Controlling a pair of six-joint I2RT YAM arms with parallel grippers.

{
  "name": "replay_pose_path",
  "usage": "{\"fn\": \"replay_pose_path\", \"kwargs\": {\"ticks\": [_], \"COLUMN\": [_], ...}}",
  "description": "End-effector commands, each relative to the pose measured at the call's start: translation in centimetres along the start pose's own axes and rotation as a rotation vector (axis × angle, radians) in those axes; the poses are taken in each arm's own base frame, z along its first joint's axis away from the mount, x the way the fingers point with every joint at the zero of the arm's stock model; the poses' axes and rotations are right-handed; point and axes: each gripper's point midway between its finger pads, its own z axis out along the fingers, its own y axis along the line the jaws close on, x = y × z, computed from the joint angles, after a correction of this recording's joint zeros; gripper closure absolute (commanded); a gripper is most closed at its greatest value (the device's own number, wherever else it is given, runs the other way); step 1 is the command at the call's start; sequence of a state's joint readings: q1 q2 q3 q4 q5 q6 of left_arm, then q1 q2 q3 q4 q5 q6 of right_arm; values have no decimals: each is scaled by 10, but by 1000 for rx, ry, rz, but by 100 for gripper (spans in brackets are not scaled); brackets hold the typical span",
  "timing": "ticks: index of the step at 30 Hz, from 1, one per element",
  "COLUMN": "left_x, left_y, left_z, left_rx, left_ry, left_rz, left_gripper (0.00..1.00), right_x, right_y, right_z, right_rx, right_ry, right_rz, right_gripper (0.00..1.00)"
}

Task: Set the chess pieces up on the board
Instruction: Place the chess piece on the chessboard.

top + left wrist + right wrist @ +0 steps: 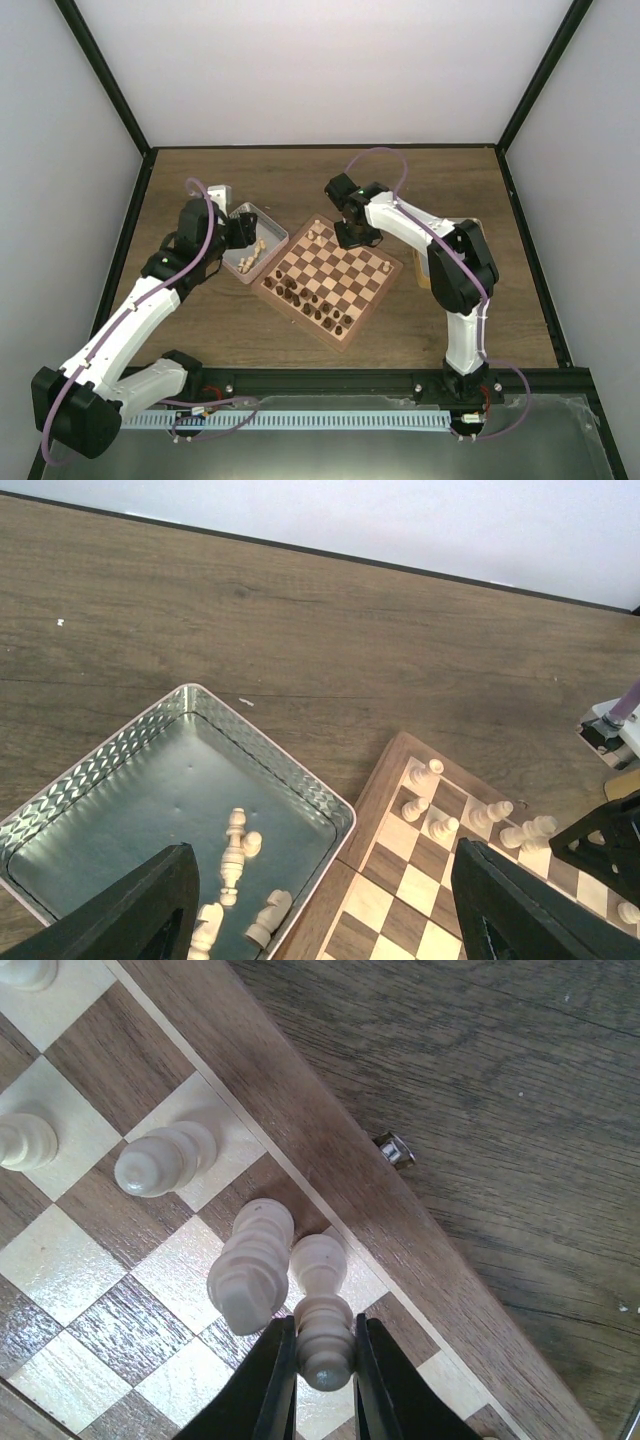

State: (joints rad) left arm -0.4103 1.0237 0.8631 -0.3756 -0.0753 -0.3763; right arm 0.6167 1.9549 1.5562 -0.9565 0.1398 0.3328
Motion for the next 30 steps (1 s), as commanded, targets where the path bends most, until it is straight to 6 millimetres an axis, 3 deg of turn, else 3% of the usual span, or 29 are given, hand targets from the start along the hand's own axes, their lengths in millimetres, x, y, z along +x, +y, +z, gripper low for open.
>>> {"fn": "replay_pose_path", "kwargs": {"ticks": [1,16,23,30], "left_x": [-5,-4,-4,-3], "left_y": [0,0,-1,-1], "left_z": [-2,-1,-1,-1], "left_rx": [5,9,10,10], "left_ry": [-30,-25,-26,-26], "left_rz": [12,12,12,12], "left_gripper": [29,29,29,29], "right_x": [-3,6,9,10], "right_y": [-8,-8,-6,-8], "right_z": [-9,-18,-13,-11], "right_rx": [27,6,-5,9], "right_ry": [-10,3,14,20], "right_rz": [13,16,15,20], "right_gripper": [91,88,85,74]}}
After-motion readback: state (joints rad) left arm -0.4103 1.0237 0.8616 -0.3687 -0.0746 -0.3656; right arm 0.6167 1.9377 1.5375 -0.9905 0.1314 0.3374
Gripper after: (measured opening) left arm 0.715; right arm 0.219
